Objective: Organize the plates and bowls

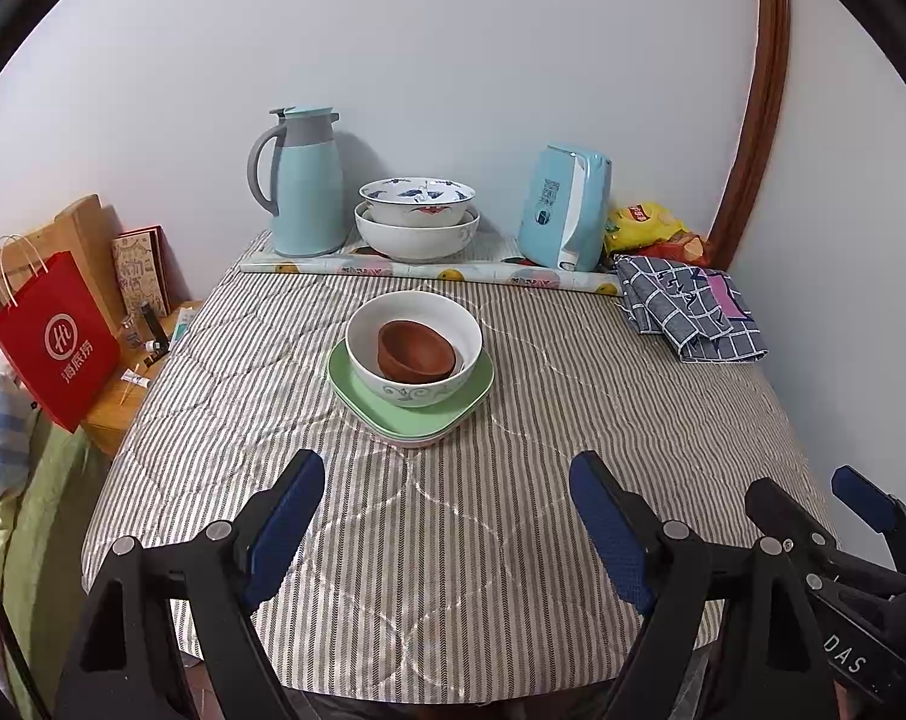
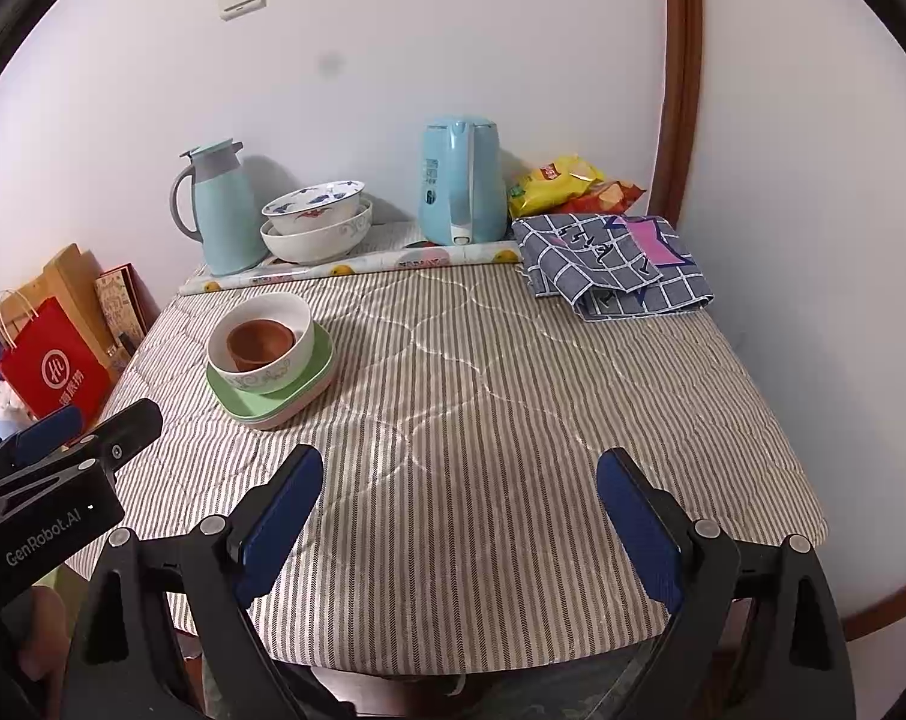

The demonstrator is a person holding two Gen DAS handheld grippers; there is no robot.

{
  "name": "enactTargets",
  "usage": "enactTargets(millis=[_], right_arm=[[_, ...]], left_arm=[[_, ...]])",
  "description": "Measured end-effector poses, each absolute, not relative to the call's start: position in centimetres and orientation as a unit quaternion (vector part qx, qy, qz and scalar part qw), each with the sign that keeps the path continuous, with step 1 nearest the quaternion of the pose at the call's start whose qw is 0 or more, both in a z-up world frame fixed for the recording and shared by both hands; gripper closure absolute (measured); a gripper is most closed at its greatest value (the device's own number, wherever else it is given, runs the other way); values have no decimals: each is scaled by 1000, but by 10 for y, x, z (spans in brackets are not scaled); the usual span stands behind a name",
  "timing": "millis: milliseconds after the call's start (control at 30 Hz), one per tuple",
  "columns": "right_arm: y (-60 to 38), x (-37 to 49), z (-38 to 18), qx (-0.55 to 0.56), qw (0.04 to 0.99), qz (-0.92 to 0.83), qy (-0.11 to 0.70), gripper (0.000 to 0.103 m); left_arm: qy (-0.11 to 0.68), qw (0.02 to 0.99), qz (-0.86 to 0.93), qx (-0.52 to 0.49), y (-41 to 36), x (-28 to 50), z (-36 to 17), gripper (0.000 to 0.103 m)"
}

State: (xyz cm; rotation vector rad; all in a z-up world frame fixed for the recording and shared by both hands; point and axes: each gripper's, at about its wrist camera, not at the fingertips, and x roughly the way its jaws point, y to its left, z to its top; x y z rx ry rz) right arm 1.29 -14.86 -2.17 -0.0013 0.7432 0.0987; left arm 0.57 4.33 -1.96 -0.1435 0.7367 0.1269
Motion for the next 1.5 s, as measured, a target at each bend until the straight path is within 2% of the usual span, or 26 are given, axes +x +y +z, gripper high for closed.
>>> enactTargets(millis=[1500], right_arm=[[-148,9,-18,1,933,51,356,11]], left_arm=[[362,927,67,-66,49,5,-18,20]])
